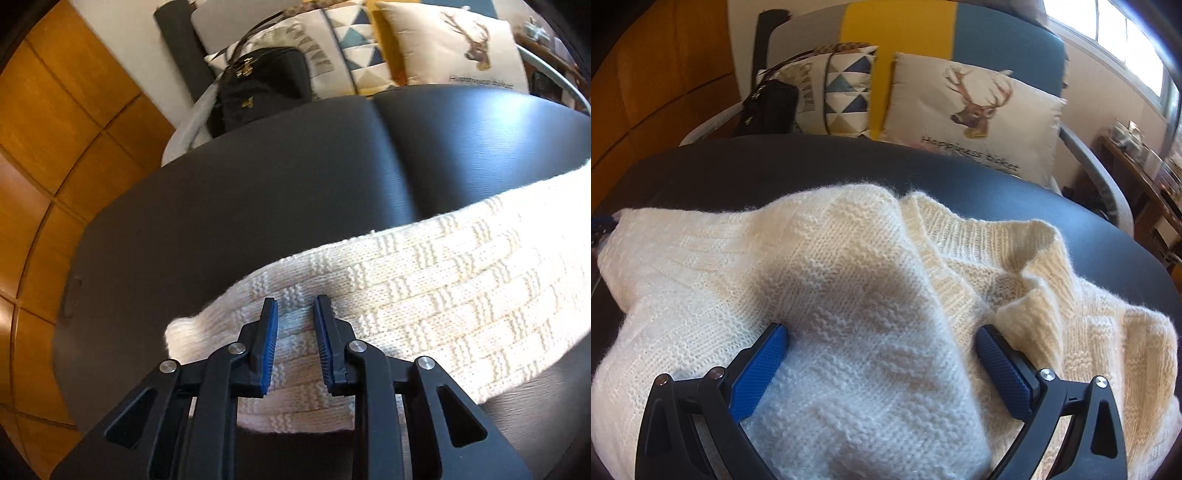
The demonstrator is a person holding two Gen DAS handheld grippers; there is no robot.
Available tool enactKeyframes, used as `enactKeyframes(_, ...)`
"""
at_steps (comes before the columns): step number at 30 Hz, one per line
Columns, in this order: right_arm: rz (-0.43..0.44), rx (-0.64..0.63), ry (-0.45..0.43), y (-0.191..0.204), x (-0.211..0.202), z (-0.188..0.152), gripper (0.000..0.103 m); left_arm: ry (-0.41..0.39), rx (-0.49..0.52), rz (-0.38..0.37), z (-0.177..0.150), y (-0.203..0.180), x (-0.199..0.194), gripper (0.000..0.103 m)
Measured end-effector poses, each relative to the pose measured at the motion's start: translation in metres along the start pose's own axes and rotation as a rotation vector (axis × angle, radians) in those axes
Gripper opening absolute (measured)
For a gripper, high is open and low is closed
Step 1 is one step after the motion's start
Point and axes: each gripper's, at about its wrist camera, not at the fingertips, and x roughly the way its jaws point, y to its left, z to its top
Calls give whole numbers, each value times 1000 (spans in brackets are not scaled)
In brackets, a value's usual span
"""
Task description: Fold clothes
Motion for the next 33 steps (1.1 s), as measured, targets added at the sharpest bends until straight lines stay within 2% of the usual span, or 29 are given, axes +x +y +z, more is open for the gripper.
enactKeyframes(4,44,-56,2,27,14,20,103,33,-82,20,-12,40,15,25)
enactKeyframes(12,103,-155,-23,101,40,60,103,56,-32,237,-58,80,30,25)
enactKeyframes(17,95,-151,-33,119,46,70,103,33,-93,256,-66,84,21,25)
enactKeyframes(20,104,-135,-28,120,46,72,103,-40,-126,226,-63,70,-3,25)
enactKeyframes(22,135,-106,-19,112,38,72,102,-121,-137,202,-53,57,-20,25)
enactKeyframes(25,176,-39,-76,89,9,66,96,-252,-129,166,-35,30,-52,25)
enactKeyframes(28,185,22,-151,57,-23,55,96,-334,-88,16,-16,-12,-79,29)
enactKeyframes(30,125,56,-153,32,-32,45,96,-334,-36,-66,0,-46,-80,29)
enactKeyframes(32,68,100,-134,5,-35,37,96,-326,36,-127,15,-89,-79,29)
enactKeyframes(33,53,120,-119,-7,-34,33,96,-320,60,-144,27,-98,-71,29)
